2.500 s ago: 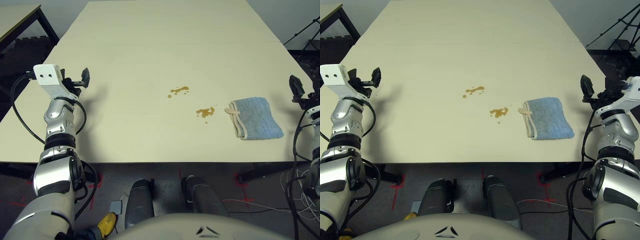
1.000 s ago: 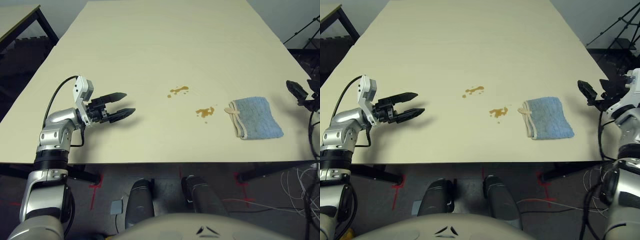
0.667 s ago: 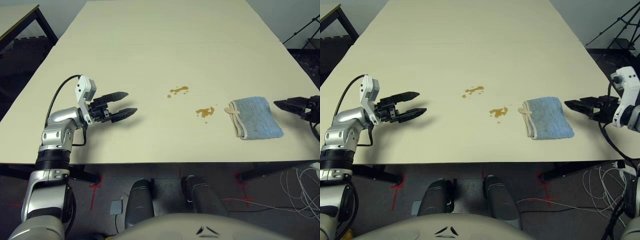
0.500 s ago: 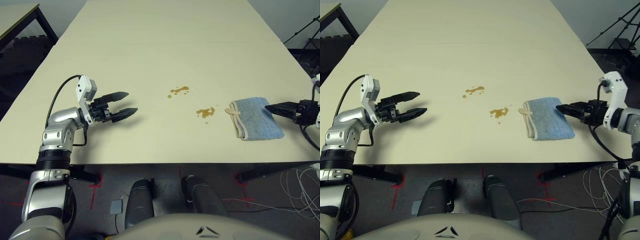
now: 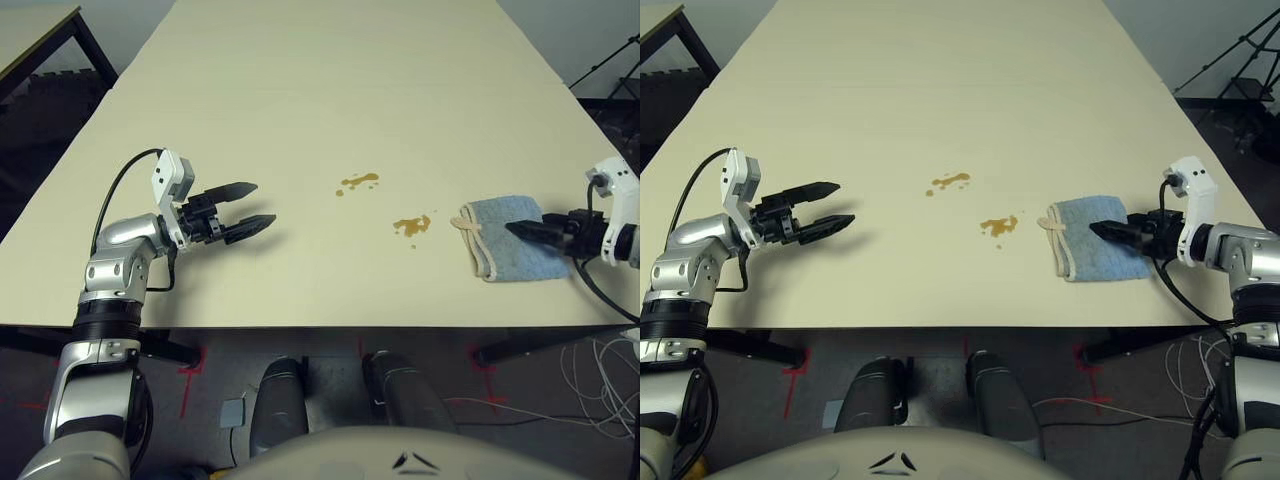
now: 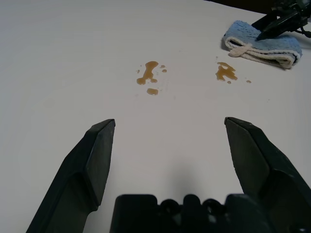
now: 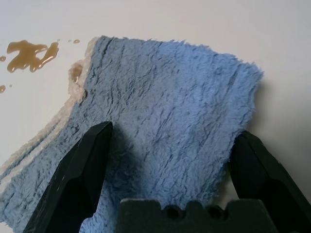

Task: Wipe the water off the table with a rag.

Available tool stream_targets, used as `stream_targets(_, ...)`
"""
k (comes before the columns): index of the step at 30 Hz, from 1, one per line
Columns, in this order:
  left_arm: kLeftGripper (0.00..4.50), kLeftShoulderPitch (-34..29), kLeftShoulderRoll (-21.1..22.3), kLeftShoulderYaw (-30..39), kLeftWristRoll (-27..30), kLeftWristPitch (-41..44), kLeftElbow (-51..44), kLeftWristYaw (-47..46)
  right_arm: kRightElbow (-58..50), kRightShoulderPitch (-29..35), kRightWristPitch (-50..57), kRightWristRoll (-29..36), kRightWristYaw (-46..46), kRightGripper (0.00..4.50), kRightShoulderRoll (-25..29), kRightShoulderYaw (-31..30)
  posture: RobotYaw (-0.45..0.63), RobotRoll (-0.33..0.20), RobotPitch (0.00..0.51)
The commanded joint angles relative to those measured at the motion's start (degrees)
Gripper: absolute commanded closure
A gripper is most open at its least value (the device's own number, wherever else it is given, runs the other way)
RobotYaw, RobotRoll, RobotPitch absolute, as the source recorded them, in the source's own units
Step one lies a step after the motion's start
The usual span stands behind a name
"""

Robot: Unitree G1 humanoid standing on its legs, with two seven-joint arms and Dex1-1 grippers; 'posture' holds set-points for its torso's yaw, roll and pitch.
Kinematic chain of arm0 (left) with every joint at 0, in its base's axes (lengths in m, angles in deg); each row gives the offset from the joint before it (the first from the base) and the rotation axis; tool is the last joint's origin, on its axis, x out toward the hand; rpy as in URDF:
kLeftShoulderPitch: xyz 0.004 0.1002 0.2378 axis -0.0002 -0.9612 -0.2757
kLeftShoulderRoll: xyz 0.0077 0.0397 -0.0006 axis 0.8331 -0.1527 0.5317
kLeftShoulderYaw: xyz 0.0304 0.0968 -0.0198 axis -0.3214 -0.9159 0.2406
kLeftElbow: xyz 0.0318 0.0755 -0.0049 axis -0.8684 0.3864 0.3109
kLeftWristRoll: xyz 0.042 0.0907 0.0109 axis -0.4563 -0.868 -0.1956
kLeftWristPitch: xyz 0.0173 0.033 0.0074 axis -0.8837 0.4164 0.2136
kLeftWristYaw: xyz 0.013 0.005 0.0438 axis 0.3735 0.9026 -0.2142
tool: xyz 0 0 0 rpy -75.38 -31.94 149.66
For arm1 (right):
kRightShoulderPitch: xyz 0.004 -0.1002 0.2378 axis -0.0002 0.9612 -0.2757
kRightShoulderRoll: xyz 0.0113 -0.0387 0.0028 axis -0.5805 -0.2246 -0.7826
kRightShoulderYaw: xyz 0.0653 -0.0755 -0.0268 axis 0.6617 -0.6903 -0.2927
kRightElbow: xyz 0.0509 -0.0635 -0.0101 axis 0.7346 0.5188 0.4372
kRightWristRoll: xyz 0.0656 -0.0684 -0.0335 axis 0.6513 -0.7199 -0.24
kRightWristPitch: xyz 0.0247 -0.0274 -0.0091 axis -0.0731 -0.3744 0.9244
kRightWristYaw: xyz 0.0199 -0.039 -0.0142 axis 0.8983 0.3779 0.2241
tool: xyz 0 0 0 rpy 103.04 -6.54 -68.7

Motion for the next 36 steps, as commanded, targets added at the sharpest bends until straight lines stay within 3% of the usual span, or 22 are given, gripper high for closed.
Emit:
stream_targets(1, 0.00, -0.25, -0.47, -0.59, -0.54, -0.44, -0.66, -0.34, -0.25, 2.54, 0.91, -1.49, 0.42, 0.03, -1.87, -2.68, -0.09, 0.000, 0.092)
stream_targets(5, 0.00, 0.06, -0.74, -0.79, -0.71, -0.81, -0.22, -0.56, -0.87, 2.98, 1.04, -2.45, 1.76, 0.03, -3.46, -3.49, -0.10, 0.000, 0.091)
stream_targets(8, 0.00, 0.27, -0.86, -0.90, -0.80, -0.94, -0.05, -0.65, -0.53, 2.69, 1.11, -3.27, 2.26, 0.60, -4.20, -3.76, -0.10, 0.000, 0.090)
stream_targets(17, 0.00, 0.59, -0.96, -0.96, -1.11, -1.60, 0.54, -0.75, -1.90, 1.48, 0.32, -2.93, 4.66, 3.89, -4.48, -1.64, -0.10, 0.000, 0.090)
stream_targets(19, 0.00, 0.88, -1.08, -1.10, -1.24, -1.77, 0.88, -0.76, -2.07, 1.02, 0.32, -2.41, 5.16, 4.41, -4.33, -0.64, -0.11, 0.000, 0.089)
stream_targets(26, 0.00, 2.31, -1.08, -1.37, -1.54, -2.37, 2.72, -0.13, -13.00, -1.13, 10.97, 3.98, 10.16, 4.44, -3.23, 6.15, -0.13, 0.000, 0.095)
stream_targets(30, 0.00, 3.01, -0.99, -1.68, -1.99, -3.15, 4.23, 0.22, -18.71, -0.51, 14.00, 4.76, 13.34, 4.44, -5.89, 5.01, -0.13, 0.000, 0.098)
stream_targets(36, 0.00, 3.58, -0.11, -1.37, -2.07, -3.75, 5.48, 0.78, -19.07, 2.18, 13.00, 3.26, 16.38, 4.45, -9.69, 2.29, -0.13, 0.000, 0.098)
